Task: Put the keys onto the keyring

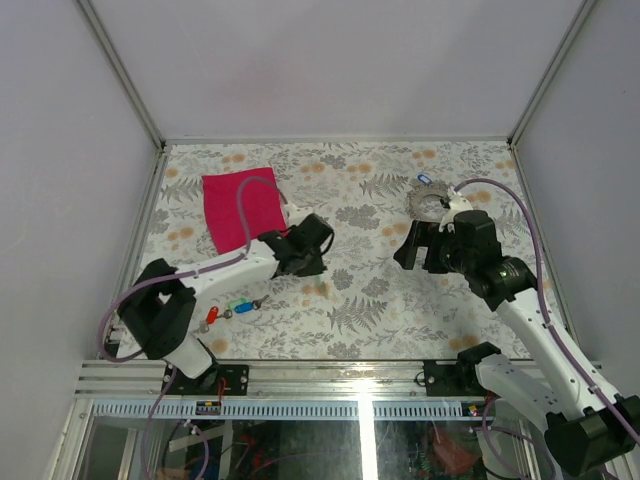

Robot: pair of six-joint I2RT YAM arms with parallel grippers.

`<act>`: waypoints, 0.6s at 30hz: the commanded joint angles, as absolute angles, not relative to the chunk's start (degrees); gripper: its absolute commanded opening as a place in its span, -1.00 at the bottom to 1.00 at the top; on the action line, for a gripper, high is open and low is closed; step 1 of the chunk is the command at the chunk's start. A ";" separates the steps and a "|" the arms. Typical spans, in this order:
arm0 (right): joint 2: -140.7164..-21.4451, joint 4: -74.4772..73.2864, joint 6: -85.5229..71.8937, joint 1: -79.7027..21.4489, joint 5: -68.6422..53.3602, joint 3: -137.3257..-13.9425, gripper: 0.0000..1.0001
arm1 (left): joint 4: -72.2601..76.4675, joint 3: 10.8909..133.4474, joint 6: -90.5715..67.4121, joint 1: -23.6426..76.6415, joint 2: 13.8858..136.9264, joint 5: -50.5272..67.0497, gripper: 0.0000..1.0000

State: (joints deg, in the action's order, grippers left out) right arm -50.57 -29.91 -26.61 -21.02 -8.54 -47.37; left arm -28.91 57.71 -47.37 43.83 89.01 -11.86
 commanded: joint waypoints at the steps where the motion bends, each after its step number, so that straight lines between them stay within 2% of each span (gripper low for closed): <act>1: -48.81 -29.91 -27.42 -21.44 -8.17 -48.49 0.99 | -26.12 63.80 -47.42 47.55 92.68 -12.69 -0.60; 4: -48.16 -30.33 -27.49 -21.41 -7.89 -48.31 0.99 | -26.96 63.03 -46.90 47.77 90.80 -14.97 -0.13; 6: -47.85 -30.46 -27.60 -21.39 -7.62 -47.94 0.99 | -28.73 61.58 -46.92 47.66 88.58 -17.35 0.07; 11: -48.06 -30.18 -27.90 -21.44 -7.97 -47.41 0.99 | -33.16 54.48 -49.45 45.42 80.62 -19.13 0.12; 18: -48.64 -29.75 -28.03 -21.43 -8.09 -46.61 0.99 | -37.79 40.52 -54.17 31.17 63.02 -15.68 0.14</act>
